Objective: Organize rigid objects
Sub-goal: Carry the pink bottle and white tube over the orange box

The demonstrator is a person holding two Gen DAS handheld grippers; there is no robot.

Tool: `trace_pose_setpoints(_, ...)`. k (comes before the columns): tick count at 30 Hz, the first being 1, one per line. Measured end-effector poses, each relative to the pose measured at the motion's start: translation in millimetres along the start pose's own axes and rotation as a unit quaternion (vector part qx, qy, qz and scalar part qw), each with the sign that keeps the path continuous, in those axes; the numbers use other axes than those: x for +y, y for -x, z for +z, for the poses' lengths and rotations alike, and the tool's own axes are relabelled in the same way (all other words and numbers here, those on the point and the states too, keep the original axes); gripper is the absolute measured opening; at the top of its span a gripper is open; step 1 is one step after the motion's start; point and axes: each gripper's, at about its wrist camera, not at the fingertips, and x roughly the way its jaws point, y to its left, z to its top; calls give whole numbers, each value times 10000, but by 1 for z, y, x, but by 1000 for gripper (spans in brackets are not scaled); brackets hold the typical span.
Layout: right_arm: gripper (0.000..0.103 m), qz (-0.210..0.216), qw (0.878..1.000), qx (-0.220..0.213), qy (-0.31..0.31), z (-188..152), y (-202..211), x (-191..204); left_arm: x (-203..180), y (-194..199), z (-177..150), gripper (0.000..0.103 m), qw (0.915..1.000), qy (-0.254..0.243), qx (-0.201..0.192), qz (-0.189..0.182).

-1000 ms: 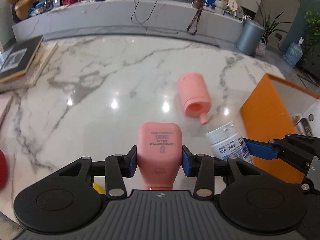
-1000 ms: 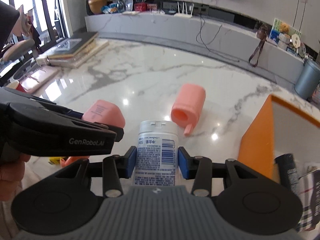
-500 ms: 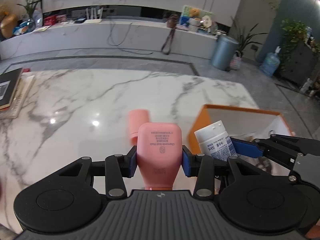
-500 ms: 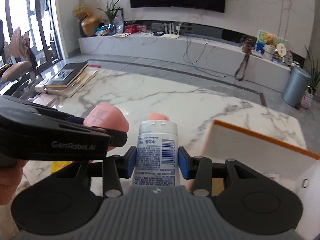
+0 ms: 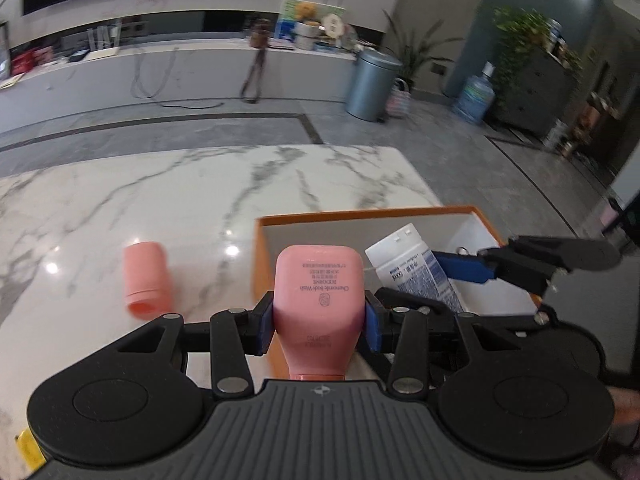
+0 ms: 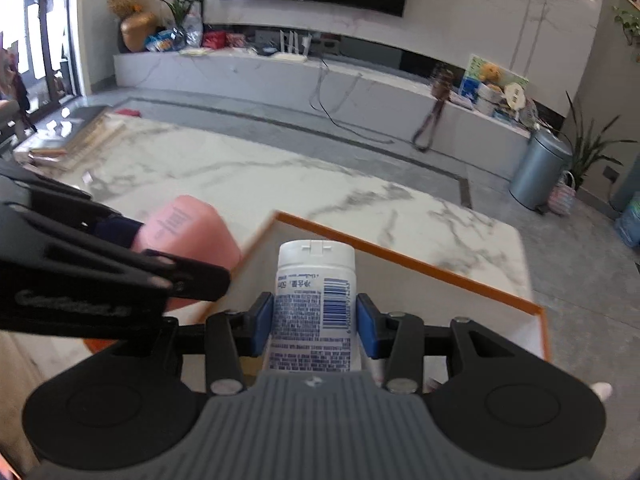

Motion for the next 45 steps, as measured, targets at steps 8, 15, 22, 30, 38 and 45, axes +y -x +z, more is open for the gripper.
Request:
trace_pose_setpoints(8,44,-121,9991,391,-124,-13,-24,-39,-21,-38,7,49,9993,-255,262,-29)
trace_pose_setpoints(15,44,-22,9983,529,-261,-21,-45,-50,-23,-66,6,49,9982,-336,490,78)
trace_pose_setpoints(22,45,54,9977,626,-267,-30,-64,-46,-19,-77,-1,49,9973,-307,654,132)
trace_pose_setpoints(30,45,31,9979,635,-155,-34,-73,-38,-17,-82,-5,49,9968,-321,725,115)
trace_pose_setpoints(38,53,-207,9985,512,-1,-40,-59,-30,-18,-72,-10,49,9953,-358,898,1)
trace_pose_setpoints(45,63,-521,9980,353,101,-53,-39,-28,-25,-56,-20,49,9931,-466,1070,-154)
